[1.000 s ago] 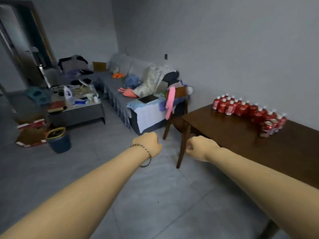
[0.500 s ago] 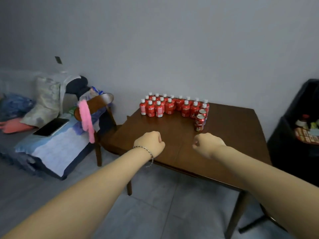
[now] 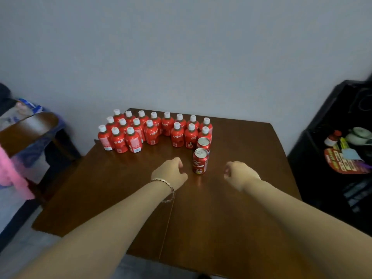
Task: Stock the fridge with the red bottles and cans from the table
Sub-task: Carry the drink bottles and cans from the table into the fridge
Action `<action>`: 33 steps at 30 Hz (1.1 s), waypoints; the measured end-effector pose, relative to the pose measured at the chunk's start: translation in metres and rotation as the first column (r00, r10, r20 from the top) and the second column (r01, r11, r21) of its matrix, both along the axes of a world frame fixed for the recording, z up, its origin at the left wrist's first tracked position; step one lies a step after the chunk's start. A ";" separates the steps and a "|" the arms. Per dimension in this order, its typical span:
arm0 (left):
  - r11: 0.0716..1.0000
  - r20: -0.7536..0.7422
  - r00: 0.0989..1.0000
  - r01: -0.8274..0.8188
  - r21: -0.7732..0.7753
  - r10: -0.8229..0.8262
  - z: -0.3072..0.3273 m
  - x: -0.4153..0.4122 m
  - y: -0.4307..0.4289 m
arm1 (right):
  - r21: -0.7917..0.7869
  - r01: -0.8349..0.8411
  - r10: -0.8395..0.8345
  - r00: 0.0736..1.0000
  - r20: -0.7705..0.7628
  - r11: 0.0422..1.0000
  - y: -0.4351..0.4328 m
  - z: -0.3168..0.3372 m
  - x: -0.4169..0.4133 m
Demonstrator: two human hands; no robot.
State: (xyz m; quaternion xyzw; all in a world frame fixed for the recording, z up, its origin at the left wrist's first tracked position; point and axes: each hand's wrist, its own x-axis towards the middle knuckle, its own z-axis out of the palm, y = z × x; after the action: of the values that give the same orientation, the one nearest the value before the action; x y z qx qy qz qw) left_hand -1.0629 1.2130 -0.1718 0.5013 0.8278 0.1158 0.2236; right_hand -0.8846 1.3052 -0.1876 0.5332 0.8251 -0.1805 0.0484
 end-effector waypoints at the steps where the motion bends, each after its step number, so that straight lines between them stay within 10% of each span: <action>1: 1.000 0.005 1.000 0.000 -0.003 0.000 -0.005 -0.002 0.018 | -0.014 -0.013 0.013 1.000 0.007 1.000 0.015 -0.004 -0.005; 18: 0.921 0.002 0.943 0.325 -0.213 -0.333 -0.136 -0.041 0.215 | -0.067 -0.404 0.408 0.883 0.233 0.912 0.207 -0.091 -0.116; 33: 0.986 0.139 0.986 0.105 -0.127 -0.087 -0.141 -0.133 0.208 | 0.102 -0.313 0.304 0.948 0.099 0.944 0.221 -0.079 -0.131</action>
State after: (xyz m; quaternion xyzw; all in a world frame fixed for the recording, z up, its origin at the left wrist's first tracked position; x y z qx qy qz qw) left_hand -1.1961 1.4206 -0.3132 0.5159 0.7917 0.0824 0.3167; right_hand -1.0153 1.5261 -0.2668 0.4062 0.9049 -0.1004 0.0785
